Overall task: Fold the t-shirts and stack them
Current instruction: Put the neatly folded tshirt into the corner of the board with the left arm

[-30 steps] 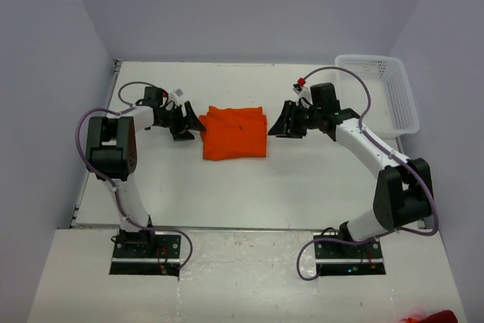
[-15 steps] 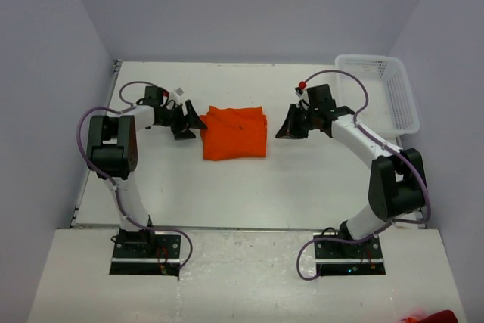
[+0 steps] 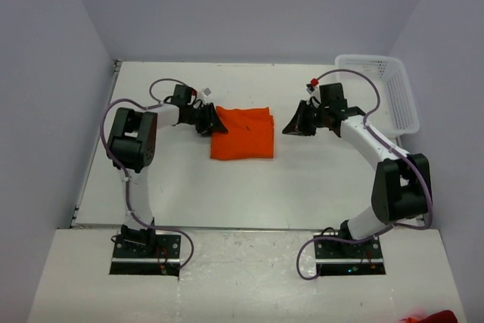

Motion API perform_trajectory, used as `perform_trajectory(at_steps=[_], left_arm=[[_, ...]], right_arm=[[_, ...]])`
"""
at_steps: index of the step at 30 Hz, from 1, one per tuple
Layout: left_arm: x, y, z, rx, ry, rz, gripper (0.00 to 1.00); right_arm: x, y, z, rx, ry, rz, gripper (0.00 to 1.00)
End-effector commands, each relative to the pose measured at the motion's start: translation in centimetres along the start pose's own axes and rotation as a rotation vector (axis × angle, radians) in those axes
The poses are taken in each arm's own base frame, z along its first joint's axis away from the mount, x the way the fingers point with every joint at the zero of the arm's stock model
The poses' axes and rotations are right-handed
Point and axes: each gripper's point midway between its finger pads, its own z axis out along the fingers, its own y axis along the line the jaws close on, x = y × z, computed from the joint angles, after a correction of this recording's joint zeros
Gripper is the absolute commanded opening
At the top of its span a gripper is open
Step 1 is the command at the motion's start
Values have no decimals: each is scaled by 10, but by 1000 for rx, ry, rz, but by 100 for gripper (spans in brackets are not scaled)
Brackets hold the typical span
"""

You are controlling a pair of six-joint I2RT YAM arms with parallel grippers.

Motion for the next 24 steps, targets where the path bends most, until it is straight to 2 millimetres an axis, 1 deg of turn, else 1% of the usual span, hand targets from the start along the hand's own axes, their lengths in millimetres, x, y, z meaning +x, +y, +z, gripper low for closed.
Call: perform_trajectory(at_steps=[1,3,4,7,10,11,12,13,14,15,16,17,18,19,20,22,23,24], left_arm=[[12,35,20,-96,16,-80,37],[11,36,22,-89,9,-86,20],[11,37,23,-90,8,-89,0],[4,40,21,-121,-11,-70,0],[-9,38,14,-122,-14,-38,0],[-10,37,10,-127,-4,-15,0],[-29,36,1,-170,-50,25,0],[-38,37,-5,-203,-66,54,0],[-48,35,-15,-249,-71,100,0],[-60,41,-26,-312,-106,125,0],[-68,41,-33,-343,-125,151,0],[-83,47,-50,-445,-158,192,0],[-91,50,-60,-499,-178,211,0],[-102,48,-69,-533,-198,252,0],[-112,54,-80,-586,-226,257,0],[-124,59,-91,-627,-245,275,0],[-137,65,-102,-674,-258,296,0],[-142,70,-106,-706,-256,307,0]], right_arm=[[-11,12,-20,-62,-59,-16,1],[-9,11,-22,-68,-57,-12,1],[-8,10,-22,-67,-57,-12,1],[-5,10,-22,-78,-49,-14,1],[-2,9,-22,-84,-49,-13,1],[3,7,-22,-87,-42,-9,1],[4,10,-22,-109,-41,-13,1],[8,9,-21,-114,-30,-1,1],[10,11,-23,-124,-32,0,0],[14,15,-23,-141,-27,-9,0],[19,13,-22,-131,-22,-14,0],[24,21,-25,-134,-28,-45,0],[26,18,-25,-103,-39,-70,0],[29,18,-26,-91,-43,-87,0],[32,18,-26,-76,-47,-99,0],[34,18,-32,-60,-61,-119,0],[38,20,-33,-62,-53,-125,0],[40,24,-36,-73,-58,-136,0]])
